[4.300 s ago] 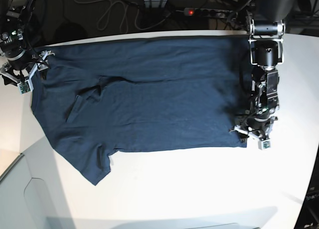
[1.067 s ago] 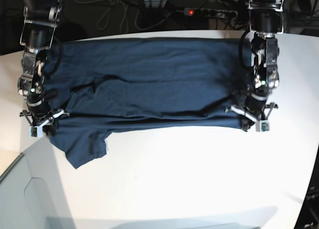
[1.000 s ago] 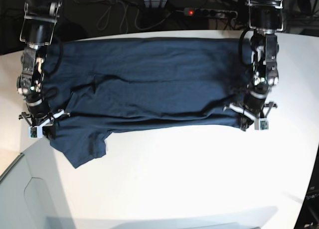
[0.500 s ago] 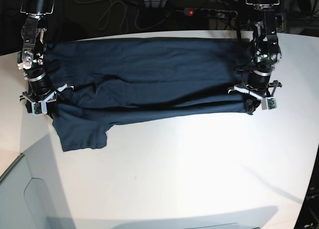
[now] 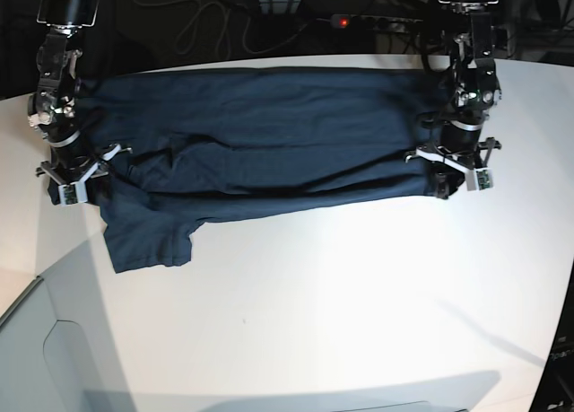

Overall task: Fold the T-shirt properly
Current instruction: 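Fold the hem up toward the collar with both grippers and release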

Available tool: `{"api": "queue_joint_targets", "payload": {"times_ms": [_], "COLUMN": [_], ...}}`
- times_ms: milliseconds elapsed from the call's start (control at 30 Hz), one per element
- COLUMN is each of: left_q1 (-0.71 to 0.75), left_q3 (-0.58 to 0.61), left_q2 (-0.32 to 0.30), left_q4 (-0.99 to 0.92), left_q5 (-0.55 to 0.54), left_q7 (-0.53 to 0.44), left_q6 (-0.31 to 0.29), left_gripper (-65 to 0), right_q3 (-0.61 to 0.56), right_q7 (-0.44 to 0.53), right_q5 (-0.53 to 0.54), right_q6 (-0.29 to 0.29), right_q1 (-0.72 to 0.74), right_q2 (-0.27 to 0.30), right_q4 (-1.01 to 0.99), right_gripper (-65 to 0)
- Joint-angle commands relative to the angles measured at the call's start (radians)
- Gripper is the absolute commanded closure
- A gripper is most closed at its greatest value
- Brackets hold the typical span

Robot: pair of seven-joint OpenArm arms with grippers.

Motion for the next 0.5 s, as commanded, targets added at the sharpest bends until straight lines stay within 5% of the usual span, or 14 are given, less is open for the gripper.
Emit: {"api": "queue_joint_targets", "payload": {"times_ms": [0,167,467], "left_q1": [-0.008,-0.015,-0.044], "left_q3": [-0.007,-0.007,-0.009], "left_q2": [-0.009,-0.008,-0.008], "left_q4": [0.021,0.015,0.01], "left_q5": [0.0,0.002,0.003], "left_q7": [-0.03,-0.03,-0.031], "left_q6": [0.003,0.003,0.007], "left_gripper": [-21.4,-24.6,-25.1], "right_q3": [0.01,0.045,0.045], "right_q7": [0.018,-0.065,-0.192], "right_q5": [0.004,0.005,0.004], "right_q6": [0.013,0.018,0.045], "right_q1": [0.013,0.013,0.019], "right_q2": [0.005,0.004,0.004], "right_q4": [0.029,0.124,0.273], "right_gripper": [-27.9,-39.8,-41.5]}}
